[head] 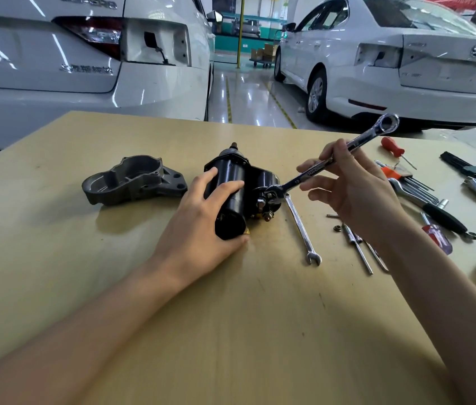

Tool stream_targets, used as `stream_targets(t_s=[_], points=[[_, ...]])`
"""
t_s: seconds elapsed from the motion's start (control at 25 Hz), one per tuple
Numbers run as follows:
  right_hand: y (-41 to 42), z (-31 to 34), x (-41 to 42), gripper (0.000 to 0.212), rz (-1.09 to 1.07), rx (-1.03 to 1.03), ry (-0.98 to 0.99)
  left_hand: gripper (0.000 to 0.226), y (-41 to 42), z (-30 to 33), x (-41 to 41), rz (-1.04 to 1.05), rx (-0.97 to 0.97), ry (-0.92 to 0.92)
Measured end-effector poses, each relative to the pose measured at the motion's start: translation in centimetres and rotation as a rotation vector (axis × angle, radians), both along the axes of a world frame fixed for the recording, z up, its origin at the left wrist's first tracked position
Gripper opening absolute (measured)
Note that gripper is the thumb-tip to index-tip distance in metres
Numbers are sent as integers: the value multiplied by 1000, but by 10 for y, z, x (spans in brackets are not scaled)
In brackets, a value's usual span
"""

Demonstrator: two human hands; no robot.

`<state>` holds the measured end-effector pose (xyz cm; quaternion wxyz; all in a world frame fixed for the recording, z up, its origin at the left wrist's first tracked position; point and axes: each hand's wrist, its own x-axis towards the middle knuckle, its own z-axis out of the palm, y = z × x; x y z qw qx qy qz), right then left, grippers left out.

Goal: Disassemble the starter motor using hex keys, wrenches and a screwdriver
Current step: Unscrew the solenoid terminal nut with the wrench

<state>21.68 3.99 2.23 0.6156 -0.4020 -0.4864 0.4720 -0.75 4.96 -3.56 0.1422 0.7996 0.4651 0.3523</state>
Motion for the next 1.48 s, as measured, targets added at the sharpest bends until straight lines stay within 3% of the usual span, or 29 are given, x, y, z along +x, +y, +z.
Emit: stream_targets(t_s=[0.44, 1.08, 1.48], points=[[-7, -13, -12, 27, -16, 176, -134, 79, 0, 0, -1, -1, 1, 14], [-2, -20, -1, 25, 27, 114, 86, 79, 0, 1, -1, 3, 11, 5], [-8, -16, -12, 24, 10, 165, -78, 80, 0, 1, -1, 8, 10, 8]])
